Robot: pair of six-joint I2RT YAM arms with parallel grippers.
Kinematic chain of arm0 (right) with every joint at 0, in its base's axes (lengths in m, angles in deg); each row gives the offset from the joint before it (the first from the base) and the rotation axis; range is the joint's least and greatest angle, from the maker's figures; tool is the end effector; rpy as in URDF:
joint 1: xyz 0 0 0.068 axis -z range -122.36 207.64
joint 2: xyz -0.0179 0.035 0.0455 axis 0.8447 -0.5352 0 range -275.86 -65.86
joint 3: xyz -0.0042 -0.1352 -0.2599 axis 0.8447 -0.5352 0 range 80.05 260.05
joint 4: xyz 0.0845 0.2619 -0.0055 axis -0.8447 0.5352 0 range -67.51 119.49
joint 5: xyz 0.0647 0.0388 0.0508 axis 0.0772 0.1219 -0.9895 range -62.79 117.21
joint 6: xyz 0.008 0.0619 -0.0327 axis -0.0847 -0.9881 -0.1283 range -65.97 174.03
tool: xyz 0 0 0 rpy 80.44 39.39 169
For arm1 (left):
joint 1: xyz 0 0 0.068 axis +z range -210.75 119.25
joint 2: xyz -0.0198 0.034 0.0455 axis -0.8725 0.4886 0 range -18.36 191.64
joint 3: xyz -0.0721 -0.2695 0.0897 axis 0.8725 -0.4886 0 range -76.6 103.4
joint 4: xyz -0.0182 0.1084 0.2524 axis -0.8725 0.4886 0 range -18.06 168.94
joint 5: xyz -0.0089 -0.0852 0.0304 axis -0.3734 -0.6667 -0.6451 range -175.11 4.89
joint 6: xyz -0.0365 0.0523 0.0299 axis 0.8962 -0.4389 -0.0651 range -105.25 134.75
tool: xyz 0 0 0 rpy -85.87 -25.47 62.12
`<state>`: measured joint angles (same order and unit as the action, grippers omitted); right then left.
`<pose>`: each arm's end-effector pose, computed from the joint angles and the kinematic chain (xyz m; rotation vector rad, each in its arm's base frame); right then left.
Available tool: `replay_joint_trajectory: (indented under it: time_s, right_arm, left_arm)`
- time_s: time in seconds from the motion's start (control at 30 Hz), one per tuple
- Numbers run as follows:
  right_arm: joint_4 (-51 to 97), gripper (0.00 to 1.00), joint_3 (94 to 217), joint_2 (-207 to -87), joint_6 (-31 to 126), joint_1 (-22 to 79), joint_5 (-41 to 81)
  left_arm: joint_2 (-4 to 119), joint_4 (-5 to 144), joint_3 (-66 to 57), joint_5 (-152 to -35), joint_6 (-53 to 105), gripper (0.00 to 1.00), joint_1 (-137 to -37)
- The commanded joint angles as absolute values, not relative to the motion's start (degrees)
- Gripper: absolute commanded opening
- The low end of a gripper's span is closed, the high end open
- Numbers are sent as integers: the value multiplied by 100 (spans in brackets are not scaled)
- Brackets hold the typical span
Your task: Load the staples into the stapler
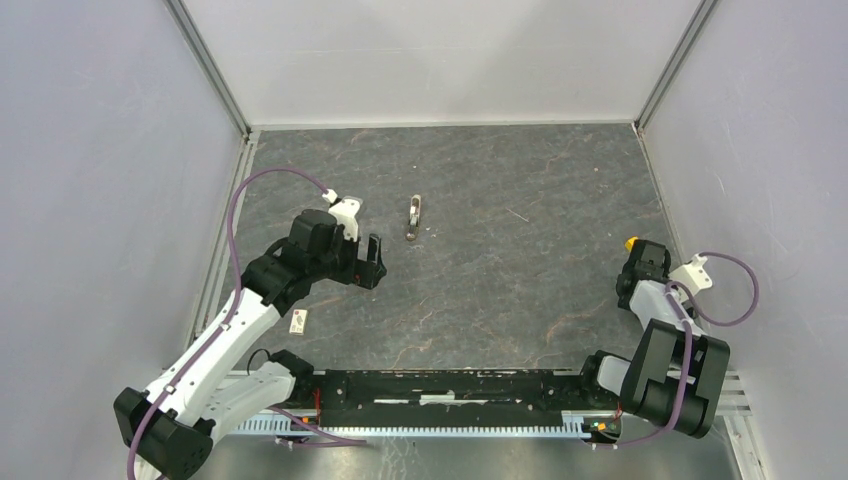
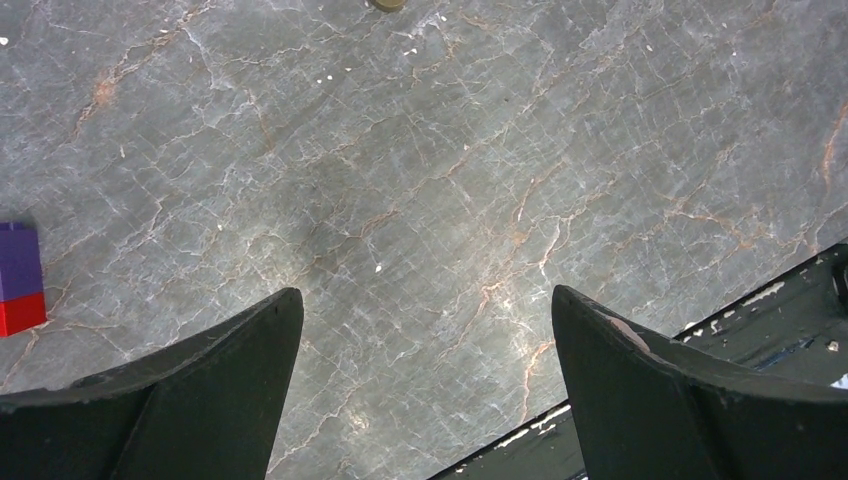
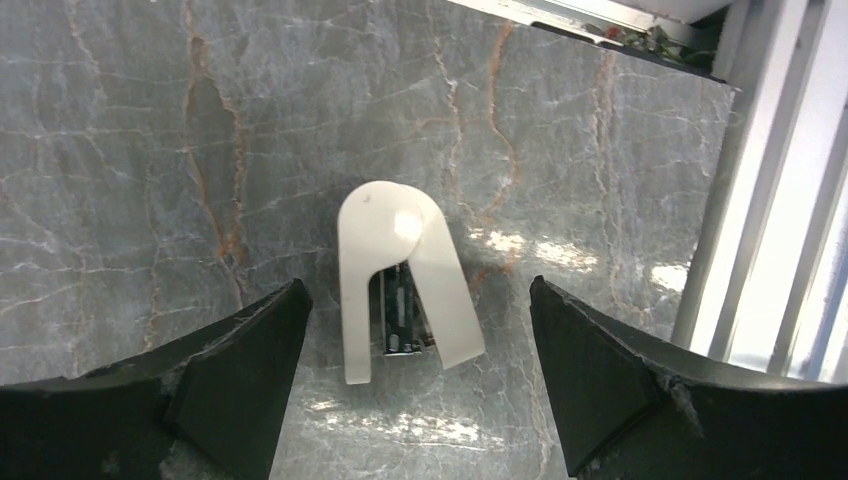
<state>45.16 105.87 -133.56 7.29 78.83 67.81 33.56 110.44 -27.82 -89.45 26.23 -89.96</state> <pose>0.1691 -0.1058 0.1419 1.5433 1.9236 -0.7638 0.1769 -0.1038 0.2960 0.3992 2.3031 -0.4476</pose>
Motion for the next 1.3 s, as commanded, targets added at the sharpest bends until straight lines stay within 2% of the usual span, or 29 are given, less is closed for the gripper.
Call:
replay_joint_trajectory:
  time_s: [0.0, 0.13, 0.2, 0.43, 0.7, 0.93, 1.17, 1.27]
  right_arm:
    - [4042, 86, 10477, -13459, 1026, 7922, 6538]
    - [3740, 78, 10326, -13305, 1377, 7911, 6270]
    - [3502, 70, 10202, -13173, 1582, 7884, 6060]
    - [2819, 53, 9962, -12631, 2351, 7654, 4778]
    - [2682, 47, 9894, -11948, 3274, 6954, 3061]
    - [2025, 44, 9883, -11446, 3225, 5322, 1842]
    - [1208, 43, 10016, -11127, 2757, 3771, 1803]
    - [1272, 43, 10185, -11204, 2795, 3138, 2335]
  left_arm:
    - [3330, 10819, -2742, -8767, 2363, 100, -8979]
    - [3333, 10822, -2725, -8716, 2363, 100, -8975]
    - [3330, 10823, -2738, -8706, 2363, 100, -8981]
    - [3202, 10836, -2729, -8588, 2400, 100, -8974]
    - [3152, 10959, -2581, -8044, 2842, 100, -8967]
    - [3193, 10393, -2483, -9637, 3497, 98, -8967]
    - [3448, 9394, -2590, -10703, 4644, 90, -8966]
    - [3589, 9090, -2699, -10817, 4880, 88, -8968]
